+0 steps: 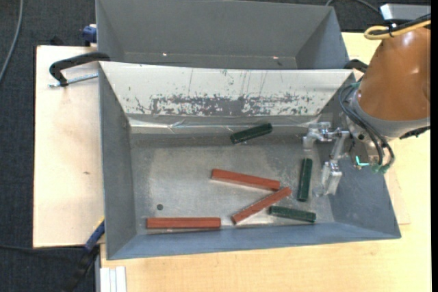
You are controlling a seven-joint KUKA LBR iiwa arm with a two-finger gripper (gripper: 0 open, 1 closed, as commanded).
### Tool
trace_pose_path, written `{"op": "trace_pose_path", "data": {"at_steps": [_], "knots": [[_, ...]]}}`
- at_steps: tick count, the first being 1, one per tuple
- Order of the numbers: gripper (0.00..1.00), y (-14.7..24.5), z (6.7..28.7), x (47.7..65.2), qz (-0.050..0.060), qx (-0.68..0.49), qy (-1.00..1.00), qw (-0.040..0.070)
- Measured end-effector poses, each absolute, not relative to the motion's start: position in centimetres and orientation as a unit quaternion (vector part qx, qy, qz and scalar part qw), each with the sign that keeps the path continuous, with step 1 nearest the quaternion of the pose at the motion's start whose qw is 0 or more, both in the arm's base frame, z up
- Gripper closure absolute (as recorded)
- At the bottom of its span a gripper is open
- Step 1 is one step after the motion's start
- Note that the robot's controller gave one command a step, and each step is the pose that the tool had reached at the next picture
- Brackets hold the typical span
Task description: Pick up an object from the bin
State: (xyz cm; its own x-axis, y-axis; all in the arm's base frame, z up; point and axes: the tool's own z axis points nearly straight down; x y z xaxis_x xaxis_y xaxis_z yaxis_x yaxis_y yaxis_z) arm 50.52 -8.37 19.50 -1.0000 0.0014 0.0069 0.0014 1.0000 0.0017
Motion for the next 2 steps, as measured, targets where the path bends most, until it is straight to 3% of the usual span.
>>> {"op": "trace_pose_path", "data": {"at_steps": [1,2], "knots": [[0.0,-8.3,19.9,50.6,0.0,0.0,-1.0,0.0],[0.0,-4.8,14.3,51.2,0.0,-0.022,-1.0,-0.004]]}}
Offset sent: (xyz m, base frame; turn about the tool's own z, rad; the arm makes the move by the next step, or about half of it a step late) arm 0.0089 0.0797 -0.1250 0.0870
